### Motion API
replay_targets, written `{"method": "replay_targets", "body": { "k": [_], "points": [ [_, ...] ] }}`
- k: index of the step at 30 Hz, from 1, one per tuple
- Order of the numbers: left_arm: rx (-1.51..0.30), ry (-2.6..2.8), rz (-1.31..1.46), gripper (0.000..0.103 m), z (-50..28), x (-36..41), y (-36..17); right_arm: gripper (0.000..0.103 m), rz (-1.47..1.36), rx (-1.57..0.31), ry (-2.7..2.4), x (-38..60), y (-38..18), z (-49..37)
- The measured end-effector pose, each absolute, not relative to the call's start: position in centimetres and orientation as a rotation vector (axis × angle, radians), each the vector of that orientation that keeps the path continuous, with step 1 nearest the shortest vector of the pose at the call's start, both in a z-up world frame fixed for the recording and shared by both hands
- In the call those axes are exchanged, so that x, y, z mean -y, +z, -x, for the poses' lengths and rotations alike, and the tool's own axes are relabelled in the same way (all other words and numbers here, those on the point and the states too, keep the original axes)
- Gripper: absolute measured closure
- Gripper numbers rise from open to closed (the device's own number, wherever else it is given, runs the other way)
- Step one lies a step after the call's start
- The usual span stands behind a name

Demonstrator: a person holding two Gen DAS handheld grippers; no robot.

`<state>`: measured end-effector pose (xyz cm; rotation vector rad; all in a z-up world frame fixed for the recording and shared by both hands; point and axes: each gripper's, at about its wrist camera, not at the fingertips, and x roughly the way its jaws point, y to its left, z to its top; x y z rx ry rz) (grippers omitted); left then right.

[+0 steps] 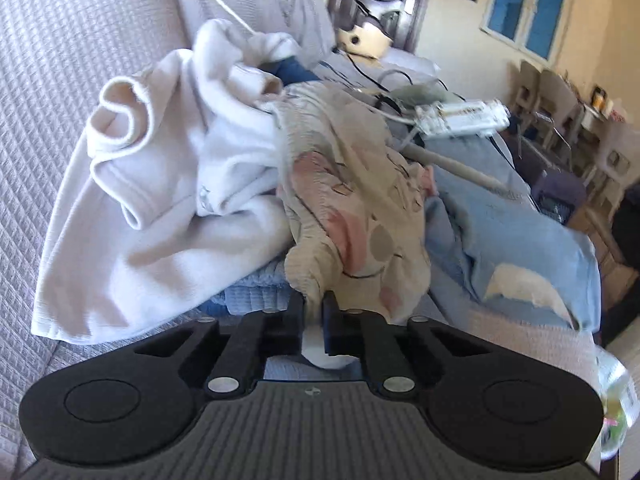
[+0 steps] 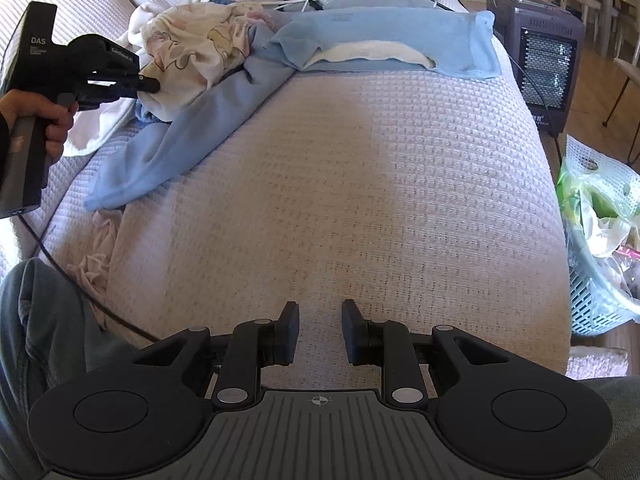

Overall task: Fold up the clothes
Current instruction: 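Grasp the cream cartoon-print pajama pants in the pile with the left gripper, then pull the pajama pants out of the pile with the left gripper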

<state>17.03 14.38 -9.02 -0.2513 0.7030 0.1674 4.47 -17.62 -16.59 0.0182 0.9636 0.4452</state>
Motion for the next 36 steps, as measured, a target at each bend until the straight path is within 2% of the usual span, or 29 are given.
{"method": "replay_targets", "body": {
  "k": [10, 17, 30, 36],
  "points": [
    [-0.657, -0.056, 0.167, 0.097, -13.6, -10.9, -4.1, 0.079, 0.004, -0.907, 0.447, 17.5, -15.2, -3.8],
    [-0.710, -0.353, 0.038, 0.097, -8.7, -4.8, -3.0, 0.079, -0.007, -0.839, 0.431, 18.0, -12.8, -3.3],
    [-1.019, -0.645, -0.112, 0.097, -1.1, 3.4, -11.3, 0.079, -0.062, -0.821, 0.234, 24.4, -10.3, -0.8],
    [-1.067, -0.696, -0.176, 0.097, 0.9, 5.1, -13.2, 0.079, -0.083, -0.827, 0.250, 24.0, -10.6, -0.2]
  ]
}}
